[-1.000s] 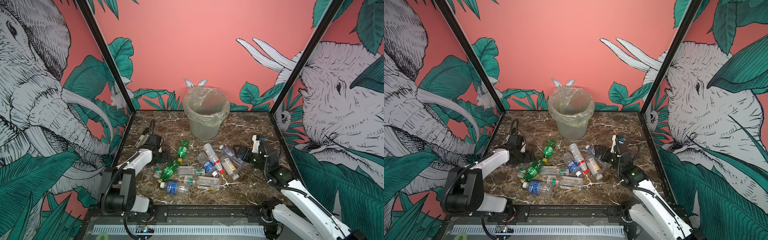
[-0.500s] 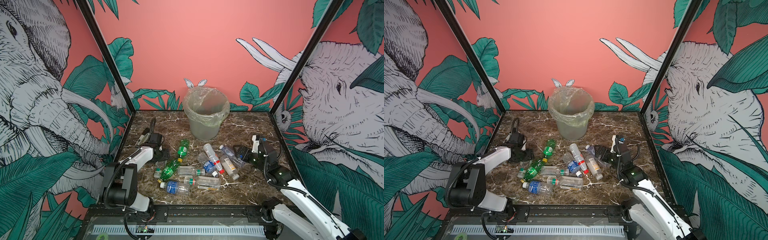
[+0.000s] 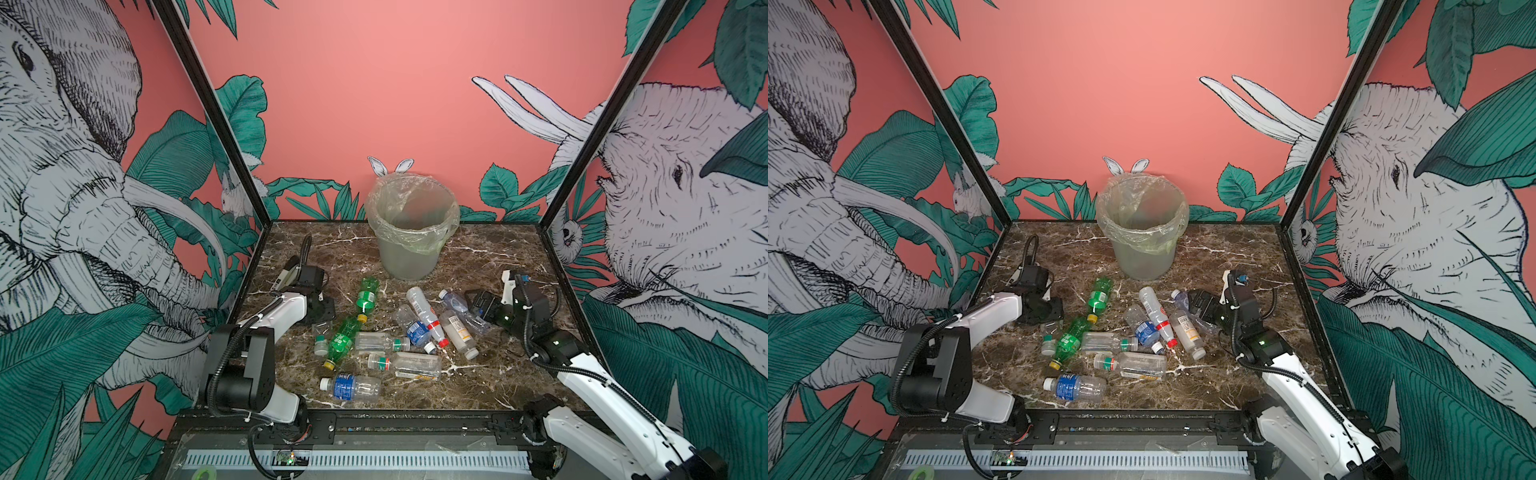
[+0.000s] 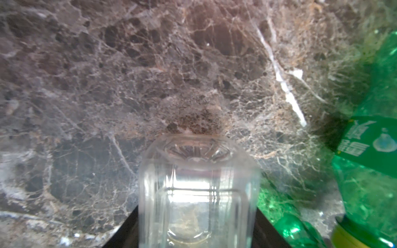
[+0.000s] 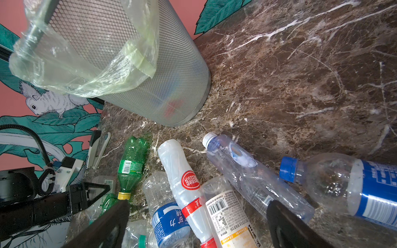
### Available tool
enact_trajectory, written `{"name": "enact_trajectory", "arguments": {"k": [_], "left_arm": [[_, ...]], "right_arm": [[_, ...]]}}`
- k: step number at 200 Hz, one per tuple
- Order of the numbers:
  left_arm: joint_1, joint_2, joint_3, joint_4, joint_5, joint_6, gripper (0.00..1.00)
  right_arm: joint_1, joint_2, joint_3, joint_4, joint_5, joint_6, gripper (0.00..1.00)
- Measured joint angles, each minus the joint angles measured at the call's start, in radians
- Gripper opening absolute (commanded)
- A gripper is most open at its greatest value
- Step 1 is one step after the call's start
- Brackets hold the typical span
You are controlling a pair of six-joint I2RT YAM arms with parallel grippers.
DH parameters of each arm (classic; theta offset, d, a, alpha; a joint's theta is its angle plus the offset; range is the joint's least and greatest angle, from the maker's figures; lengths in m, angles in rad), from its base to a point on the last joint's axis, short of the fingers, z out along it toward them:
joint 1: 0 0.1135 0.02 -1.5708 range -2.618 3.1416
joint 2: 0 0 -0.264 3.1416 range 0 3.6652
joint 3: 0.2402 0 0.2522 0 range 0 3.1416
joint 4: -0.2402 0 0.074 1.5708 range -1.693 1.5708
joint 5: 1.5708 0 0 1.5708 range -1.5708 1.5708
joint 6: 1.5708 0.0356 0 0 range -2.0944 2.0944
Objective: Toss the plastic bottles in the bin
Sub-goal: 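Lower the left gripper onto the clear square plastic bottle, then close the left gripper on the square bottle and lift it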
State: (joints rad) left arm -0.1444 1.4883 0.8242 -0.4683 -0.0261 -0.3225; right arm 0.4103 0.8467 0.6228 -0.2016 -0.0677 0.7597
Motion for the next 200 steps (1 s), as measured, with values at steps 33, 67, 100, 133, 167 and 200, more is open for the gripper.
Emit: {"name": "enact_trajectory", "arguments": {"k": [33, 67, 100, 133, 167, 200], "left_arm": [[0.0, -0.023, 0.002, -0.001, -0.046, 0.0, 0.55], [0.0, -0.069, 0.002, 0.0, -0.077, -0.003, 0.53], [0.0, -0.114, 0.004, 0.006, -0.093, -0.003, 0.52], [0.0, -0.13, 0.016, 0.005, -0.094, -0.007, 0.52], [0.0, -0.158, 0.019, 0.003, -0.085, -0.018, 0.52], [0.0, -0.188, 0.019, 0.003, -0.069, -0.028, 0.51]], "right_arm": [[-0.005, 0.011, 0.0, 0.002, -0.001, 0.001, 0.99], [-0.006, 0.009, 0.0, 0.002, -0.001, 0.011, 0.99], [-0.006, -0.013, -0.014, 0.001, -0.001, 0.019, 0.99], [-0.01, -0.037, -0.033, -0.014, 0.0, 0.027, 0.99], [-0.012, -0.056, -0.033, -0.021, 0.005, 0.038, 0.99], [-0.012, -0.058, -0.033, -0.024, 0.005, 0.045, 0.99]]}}
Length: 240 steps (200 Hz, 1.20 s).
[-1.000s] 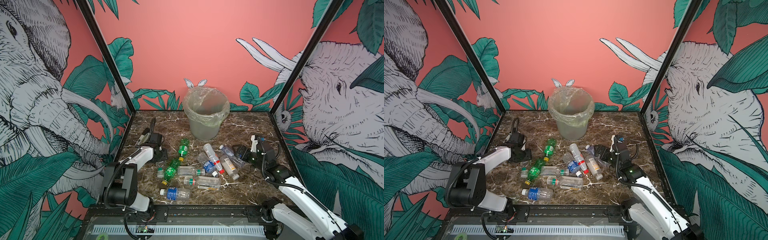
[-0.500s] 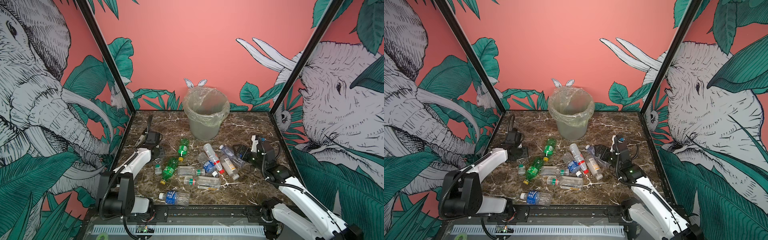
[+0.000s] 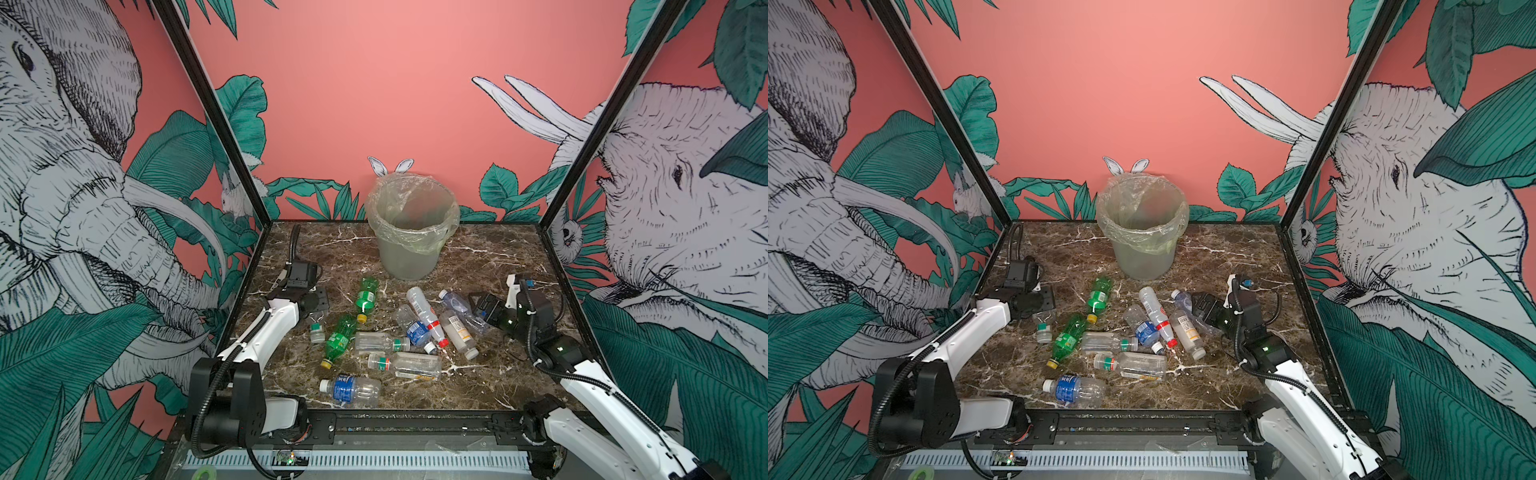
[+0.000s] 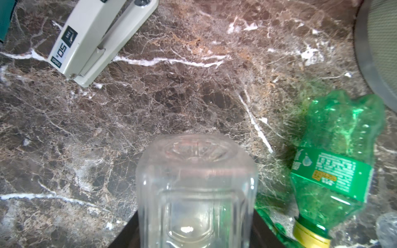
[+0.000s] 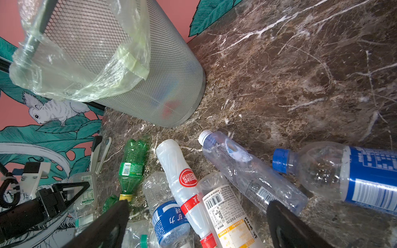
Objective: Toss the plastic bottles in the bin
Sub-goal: 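Close the left gripper on the square bottle and lift it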
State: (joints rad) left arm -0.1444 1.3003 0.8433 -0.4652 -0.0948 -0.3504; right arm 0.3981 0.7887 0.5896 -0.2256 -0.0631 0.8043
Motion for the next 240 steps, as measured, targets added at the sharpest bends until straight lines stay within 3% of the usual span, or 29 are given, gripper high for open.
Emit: {"name": "enact_trajectory", "arguments": {"k": [61, 145, 240], "left_arm": [[0.0, -0.065, 0.0, 0.007, 0.085, -0.021, 0.5], [0.0, -0.176, -0.003, 0.145, 0.306, -0.069, 0.46], [0.0, -0.175, -0.057, 0.419, 0.665, -0.185, 0.46]], "right_arm": [[-0.001, 0.003, 0.0, -0.001, 0.0, 0.014, 0.99], [-0.006, 0.042, 0.0, 0.01, -0.001, 0.024, 0.99], [-0.01, 0.06, -0.016, 0.034, -0.027, 0.038, 0.99]]}}
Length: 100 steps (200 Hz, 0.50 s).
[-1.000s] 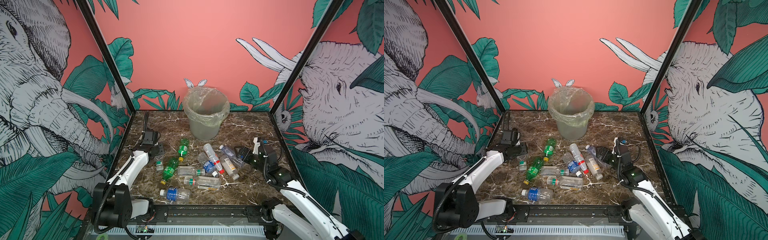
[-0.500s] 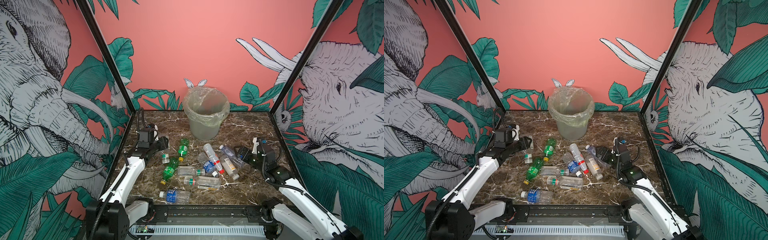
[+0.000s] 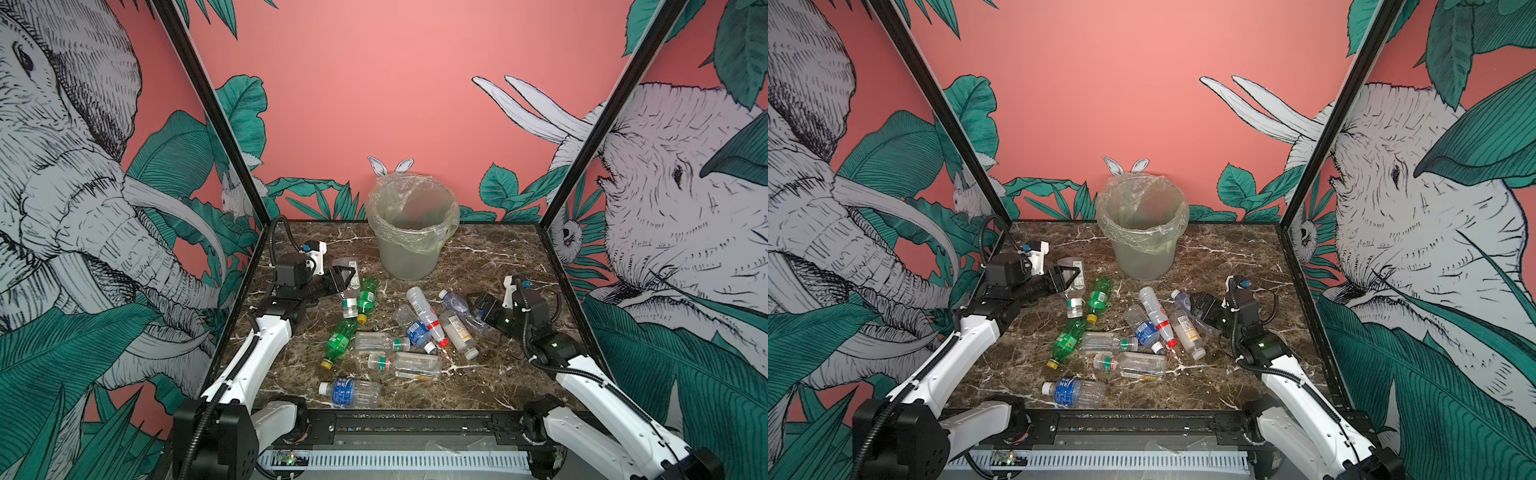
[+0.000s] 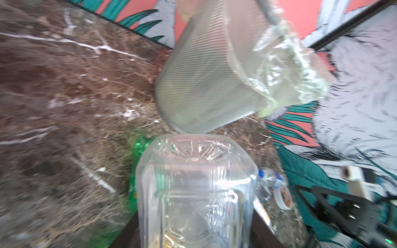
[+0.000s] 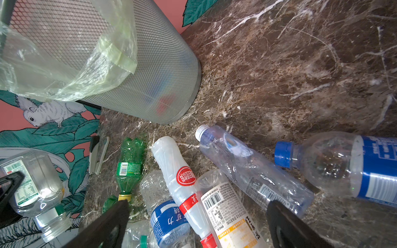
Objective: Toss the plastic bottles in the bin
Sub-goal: 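Carry the square bottle with the left gripper over the mesh bin and release it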
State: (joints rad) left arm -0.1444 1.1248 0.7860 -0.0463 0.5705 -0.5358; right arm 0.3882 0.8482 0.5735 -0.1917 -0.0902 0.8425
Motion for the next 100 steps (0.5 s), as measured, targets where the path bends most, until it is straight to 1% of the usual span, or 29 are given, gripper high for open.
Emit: {"name": "enact_trajectory", "arguments": {"k": [23, 41, 82, 100], "left_arm": [[0.0, 0.0, -0.029, 0.089, 0.068, -0.046, 0.46], [0.0, -0.003, -0.051, 0.143, 0.098, -0.078, 0.46], [0.0, -0.047, -0.092, 0.236, 0.136, -0.142, 0.46], [0.0, -0.072, -0.099, 0.26, 0.14, -0.165, 0.44]], "right_arm": [[0.0, 0.013, 0.0, -0.001, -0.004, 0.0, 0.99], [0.0, 0.014, 0.007, -0.013, -0.002, -0.002, 0.99], [-0.002, -0.003, 0.021, -0.03, 0.007, -0.008, 0.99], [-0.002, -0.007, 0.021, -0.036, 0.01, -0.008, 0.99]]}}
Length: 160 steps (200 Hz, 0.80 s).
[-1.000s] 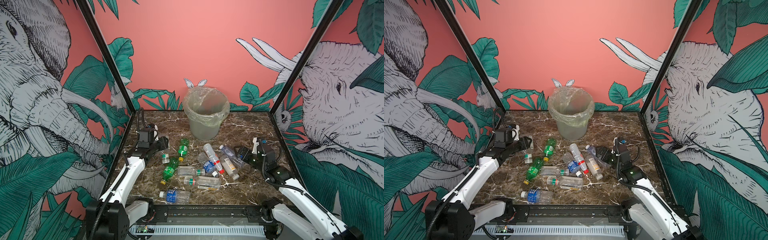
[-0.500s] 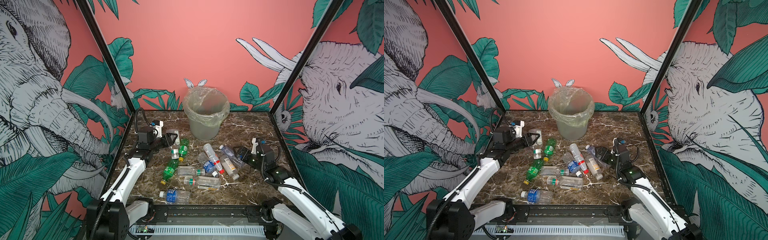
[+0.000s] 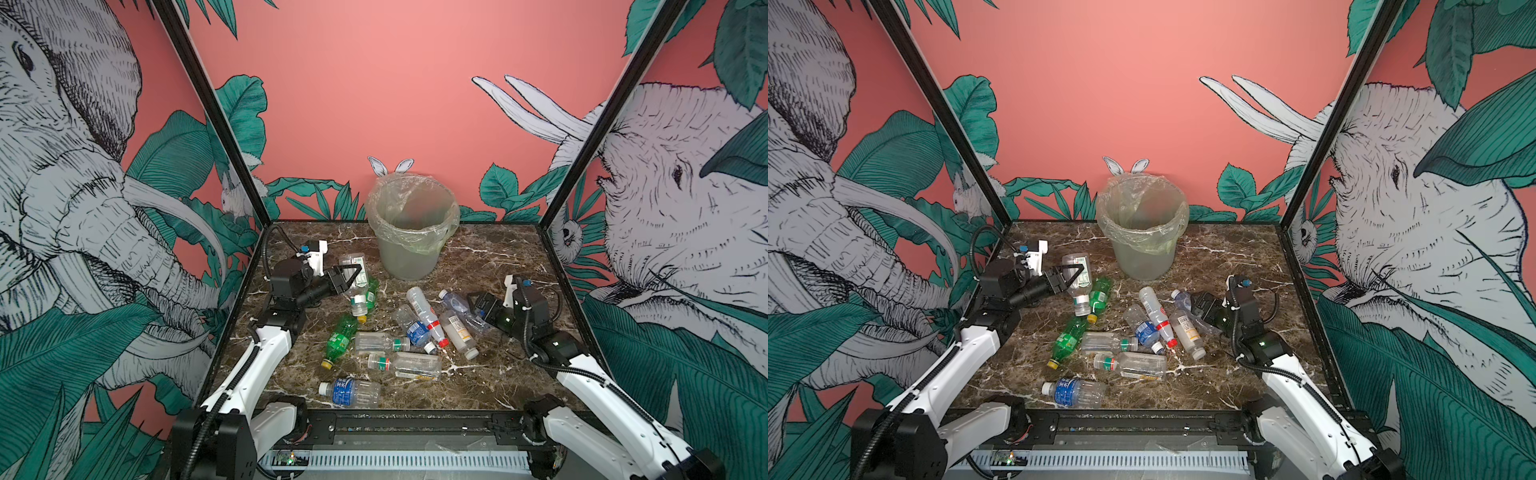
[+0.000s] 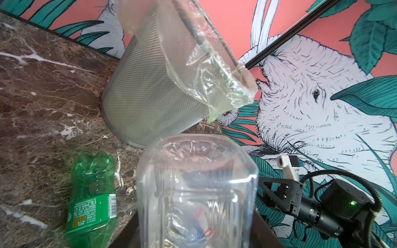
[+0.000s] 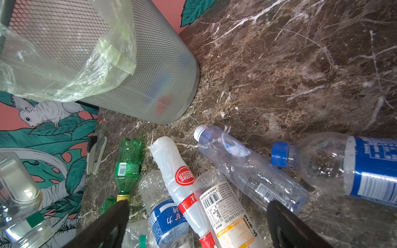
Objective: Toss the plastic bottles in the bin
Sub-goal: 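Carry the square bottle with the left gripper over the mesh bin and release it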
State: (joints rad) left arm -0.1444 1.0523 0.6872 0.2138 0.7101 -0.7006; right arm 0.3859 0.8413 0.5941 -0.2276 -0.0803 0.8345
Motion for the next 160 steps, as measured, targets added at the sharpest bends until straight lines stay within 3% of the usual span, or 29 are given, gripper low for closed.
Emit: {"name": "enact_trajectory", "arguments": {"k": [36, 73, 147, 160], "left_arm": [[0.0, -0.024, 0.058, -0.038, -0.02, -0.016, 0.42], [-0.002, 0.057, 0.307, -0.092, -0.039, -0.015, 0.43], [-0.117, 0.509, 0.958, -0.202, -0.119, 0.014, 0.43], [-0.147, 0.603, 1.075, -0.224, -0.15, 0.022, 0.52]], "right_arm": [[-0.001, 0.001, 0.0, -0.016, 0.002, 0.0, 0.99], [-0.002, 0.003, 0.0, -0.018, 0.003, 0.0, 0.99], [-0.003, -0.049, 0.002, -0.047, 0.018, 0.004, 0.99], [-0.003, -0.06, 0.008, -0.057, 0.021, 0.004, 0.99]]}}
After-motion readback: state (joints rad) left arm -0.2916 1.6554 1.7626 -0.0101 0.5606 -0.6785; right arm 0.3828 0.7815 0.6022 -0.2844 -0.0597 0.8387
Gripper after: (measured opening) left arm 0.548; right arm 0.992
